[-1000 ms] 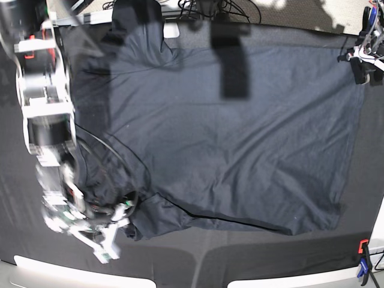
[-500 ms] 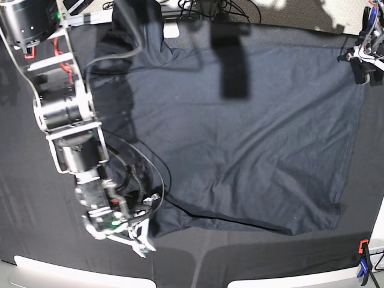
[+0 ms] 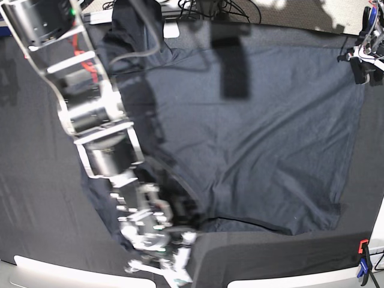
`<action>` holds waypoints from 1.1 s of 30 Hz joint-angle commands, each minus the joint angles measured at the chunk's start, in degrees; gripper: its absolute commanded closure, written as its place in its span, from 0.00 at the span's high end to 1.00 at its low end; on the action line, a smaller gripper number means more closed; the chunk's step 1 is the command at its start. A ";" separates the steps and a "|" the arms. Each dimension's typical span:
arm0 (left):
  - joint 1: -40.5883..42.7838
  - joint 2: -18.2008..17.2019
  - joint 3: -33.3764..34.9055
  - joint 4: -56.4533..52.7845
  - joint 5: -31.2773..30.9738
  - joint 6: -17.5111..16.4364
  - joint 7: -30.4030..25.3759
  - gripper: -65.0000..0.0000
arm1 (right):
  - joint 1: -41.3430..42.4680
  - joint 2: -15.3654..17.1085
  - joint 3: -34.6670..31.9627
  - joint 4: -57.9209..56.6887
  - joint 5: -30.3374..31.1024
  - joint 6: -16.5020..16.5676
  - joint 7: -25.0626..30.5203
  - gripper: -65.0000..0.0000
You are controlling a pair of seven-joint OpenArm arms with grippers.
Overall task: Layout the t-shirt on the table in an organized manner, then fold the t-shirt properly
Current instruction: 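Sweep the right gripper along the shirt side toward the hem, then raise the right gripper back toward the collar of the shirt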
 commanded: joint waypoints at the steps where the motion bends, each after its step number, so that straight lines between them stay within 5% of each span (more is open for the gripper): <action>1: 0.17 -0.81 -0.50 1.07 -0.50 0.22 -1.36 0.42 | 2.89 -0.35 0.15 1.01 -0.04 -0.74 1.77 0.14; 3: 0.33 -0.81 -0.50 1.07 -0.55 0.20 -1.18 0.42 | 3.43 -0.46 0.15 1.01 -0.04 -0.70 1.88 0.31; 5: 0.48 -0.83 -0.50 1.07 -0.52 0.22 -0.76 0.42 | 4.20 -0.31 0.17 1.01 -1.01 -0.70 1.86 0.38; 16: 0.63 -0.81 -0.50 1.07 -0.52 0.22 -0.55 0.42 | 6.16 0.74 3.74 1.01 -3.50 -1.36 -4.24 0.38; 24: 0.61 -0.83 -0.50 1.07 -0.52 0.22 -1.40 0.42 | 5.86 9.25 3.50 1.38 4.00 -0.72 -13.94 0.38; 29: 0.46 -0.81 -0.50 1.07 -0.52 0.22 -2.82 0.42 | 1.49 15.30 1.46 8.57 6.95 6.45 -16.24 0.38; 33: 0.46 -0.81 -0.50 1.07 -0.13 0.22 -3.15 0.42 | -6.62 19.61 0.63 22.23 8.68 7.82 -18.69 0.38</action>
